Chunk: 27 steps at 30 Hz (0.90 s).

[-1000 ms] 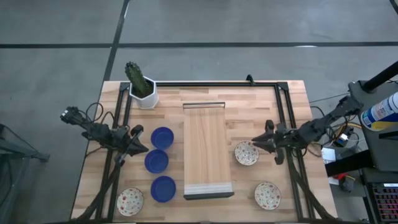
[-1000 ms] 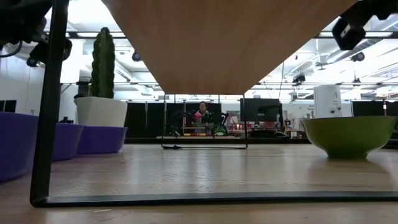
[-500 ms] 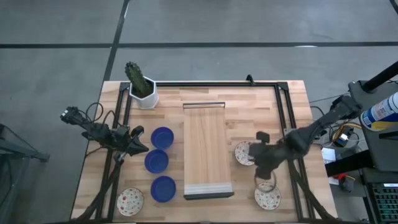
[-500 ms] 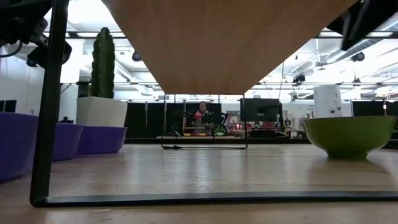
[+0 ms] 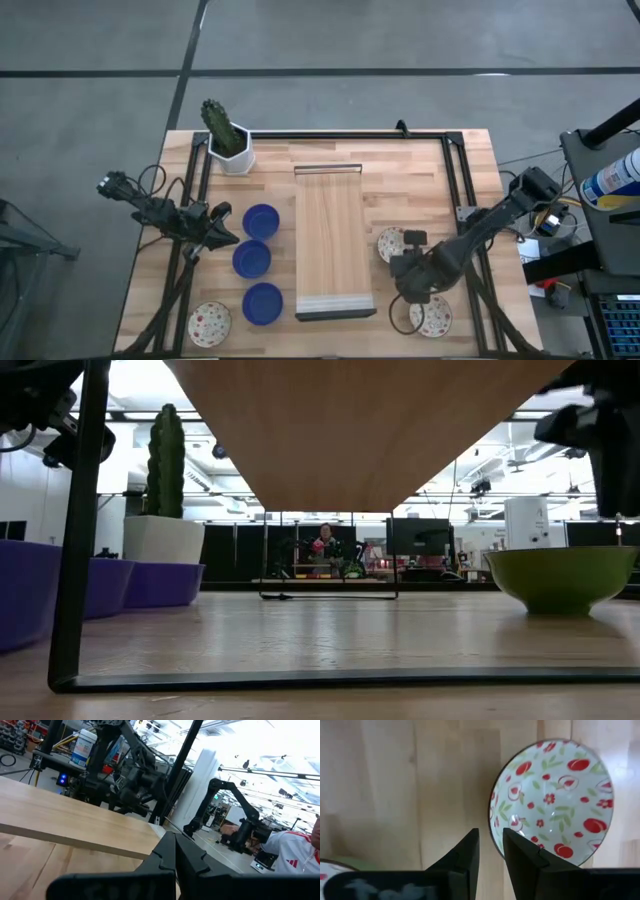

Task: Pick & Place Mini bowls
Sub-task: Put the top white patterned bowl on the shelf

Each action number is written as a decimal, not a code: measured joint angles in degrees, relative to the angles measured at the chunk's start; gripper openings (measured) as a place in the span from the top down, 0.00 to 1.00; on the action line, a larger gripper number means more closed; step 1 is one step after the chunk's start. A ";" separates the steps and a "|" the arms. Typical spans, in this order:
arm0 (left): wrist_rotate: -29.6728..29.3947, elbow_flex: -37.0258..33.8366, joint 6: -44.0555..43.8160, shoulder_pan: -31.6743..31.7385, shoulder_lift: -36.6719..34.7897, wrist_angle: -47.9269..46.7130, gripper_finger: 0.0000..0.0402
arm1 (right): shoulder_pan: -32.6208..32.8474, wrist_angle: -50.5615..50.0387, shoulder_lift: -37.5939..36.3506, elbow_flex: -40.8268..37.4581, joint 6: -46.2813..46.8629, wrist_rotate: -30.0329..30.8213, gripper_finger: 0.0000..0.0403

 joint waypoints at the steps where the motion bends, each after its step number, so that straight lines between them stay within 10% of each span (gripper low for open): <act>1: 0.00 0.00 0.00 0.00 0.00 0.02 1.00 | -0.02 0.02 0.32 -0.36 0.02 0.00 0.79; 27: 0.01 0.00 -0.90 0.02 0.00 -0.02 1.00 | -0.09 1.30 8.89 -2.60 -2.23 2.19 0.87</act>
